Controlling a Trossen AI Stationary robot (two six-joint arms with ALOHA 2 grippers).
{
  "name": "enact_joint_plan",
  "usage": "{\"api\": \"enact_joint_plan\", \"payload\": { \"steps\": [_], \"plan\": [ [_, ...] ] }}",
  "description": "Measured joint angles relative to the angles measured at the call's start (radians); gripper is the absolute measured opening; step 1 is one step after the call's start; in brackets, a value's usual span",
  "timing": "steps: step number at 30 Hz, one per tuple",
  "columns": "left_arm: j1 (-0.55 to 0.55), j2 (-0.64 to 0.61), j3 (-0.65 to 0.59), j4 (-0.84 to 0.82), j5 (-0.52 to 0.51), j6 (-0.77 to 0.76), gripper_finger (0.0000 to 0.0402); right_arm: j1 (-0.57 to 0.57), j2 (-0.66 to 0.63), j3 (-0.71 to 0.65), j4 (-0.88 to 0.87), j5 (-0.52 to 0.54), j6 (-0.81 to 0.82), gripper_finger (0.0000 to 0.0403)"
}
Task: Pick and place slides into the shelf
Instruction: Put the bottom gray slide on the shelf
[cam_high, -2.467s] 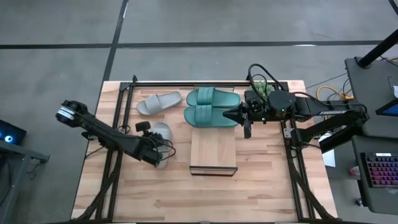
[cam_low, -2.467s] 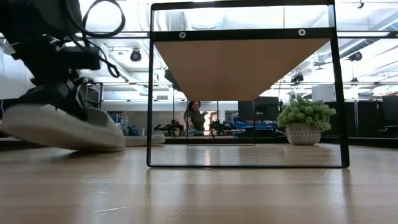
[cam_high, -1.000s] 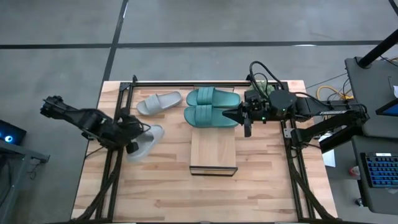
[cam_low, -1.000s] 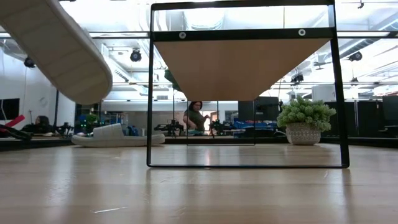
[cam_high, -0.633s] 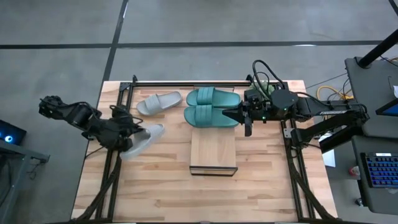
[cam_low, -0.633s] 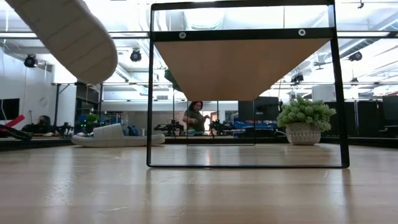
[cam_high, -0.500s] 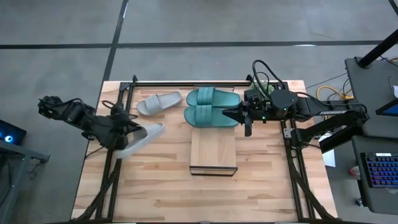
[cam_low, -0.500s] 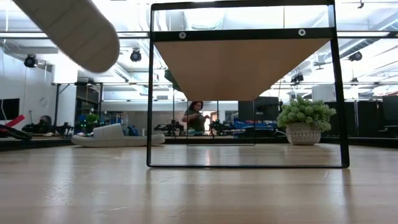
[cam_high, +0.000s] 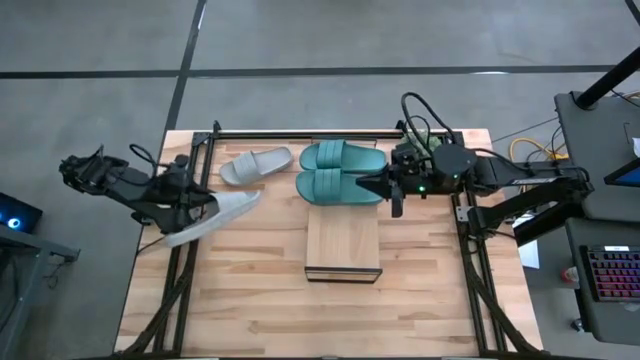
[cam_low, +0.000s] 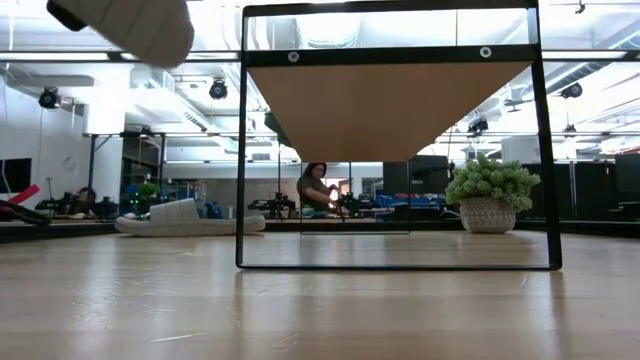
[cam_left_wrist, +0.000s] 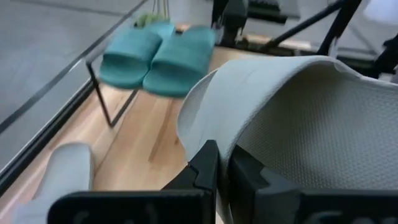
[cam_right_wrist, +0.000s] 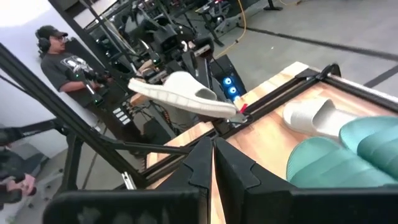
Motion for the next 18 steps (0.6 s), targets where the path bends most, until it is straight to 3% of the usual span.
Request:
{"api": "enact_joint_plan", "payload": {
  "steps": [18],
  "plan": [
    [0.0, -0.044, -0.006, 0.361, 0.064, 0.255, 0.0, 0.0, 0.106, 0.0, 0.026, 0.055, 0.162, 0.0009]
  ]
}}
